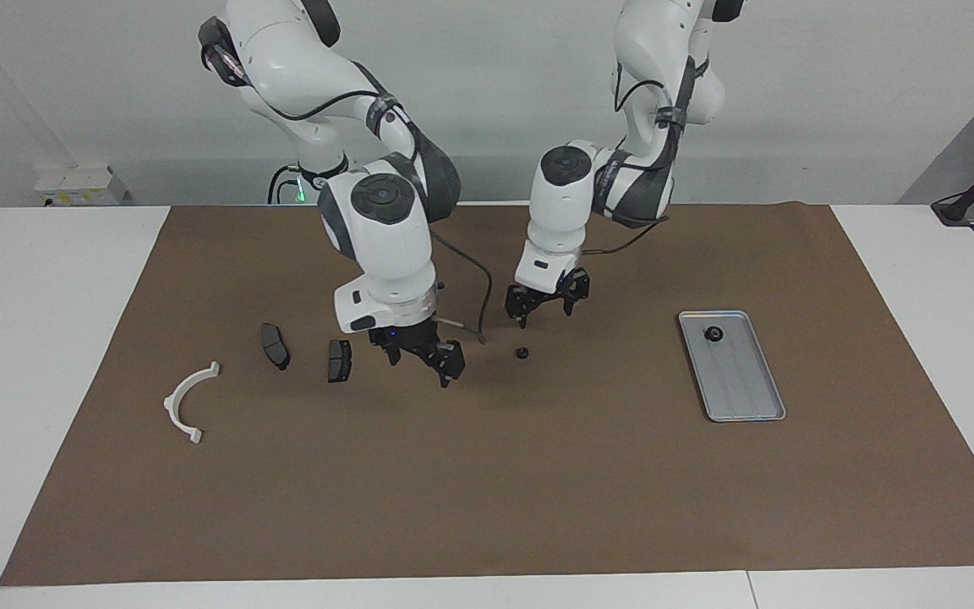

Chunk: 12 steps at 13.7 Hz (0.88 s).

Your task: Pick bearing gear from pile to tray

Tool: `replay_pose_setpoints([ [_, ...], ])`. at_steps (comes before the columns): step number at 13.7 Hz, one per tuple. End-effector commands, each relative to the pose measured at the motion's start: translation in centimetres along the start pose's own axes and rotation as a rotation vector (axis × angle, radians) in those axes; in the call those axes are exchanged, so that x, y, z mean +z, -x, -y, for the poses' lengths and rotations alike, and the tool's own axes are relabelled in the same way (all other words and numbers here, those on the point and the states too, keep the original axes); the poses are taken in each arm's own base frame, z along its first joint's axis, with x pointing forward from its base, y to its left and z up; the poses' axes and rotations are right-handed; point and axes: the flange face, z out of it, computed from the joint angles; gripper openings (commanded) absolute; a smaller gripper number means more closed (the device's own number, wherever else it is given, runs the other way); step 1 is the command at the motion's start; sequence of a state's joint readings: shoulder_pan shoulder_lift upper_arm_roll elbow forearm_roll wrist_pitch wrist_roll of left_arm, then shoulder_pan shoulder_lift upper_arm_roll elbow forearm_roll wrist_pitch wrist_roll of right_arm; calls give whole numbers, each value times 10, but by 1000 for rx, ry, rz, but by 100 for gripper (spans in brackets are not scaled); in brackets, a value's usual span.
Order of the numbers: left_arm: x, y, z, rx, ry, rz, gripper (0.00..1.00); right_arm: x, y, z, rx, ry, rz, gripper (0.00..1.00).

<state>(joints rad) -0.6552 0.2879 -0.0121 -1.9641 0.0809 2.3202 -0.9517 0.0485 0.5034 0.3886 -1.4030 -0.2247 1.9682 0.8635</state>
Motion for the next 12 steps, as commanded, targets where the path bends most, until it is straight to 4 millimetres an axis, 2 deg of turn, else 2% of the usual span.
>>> replay_pose_setpoints([
  [1, 25, -7, -25, -5, -2, -22, 93, -11, -8, -23, -127, 17, 25, 100],
  [5, 25, -10, -25, -4, 3, -28, 91, -16, -18, -41, -149, 33, 29, 100],
  [7, 32, -15, -23, -7, 8, -35, 90, -19, -23, -53, -223, 45, 23, 100],
  [10, 40, -14, -17, 5, -2, -44, 89, -32, -27, -101, -352, 58, 27, 100],
  [12, 43, -11, -15, 5, -9, -38, 88, -56, -25, -132, -373, 47, 26, 100],
])
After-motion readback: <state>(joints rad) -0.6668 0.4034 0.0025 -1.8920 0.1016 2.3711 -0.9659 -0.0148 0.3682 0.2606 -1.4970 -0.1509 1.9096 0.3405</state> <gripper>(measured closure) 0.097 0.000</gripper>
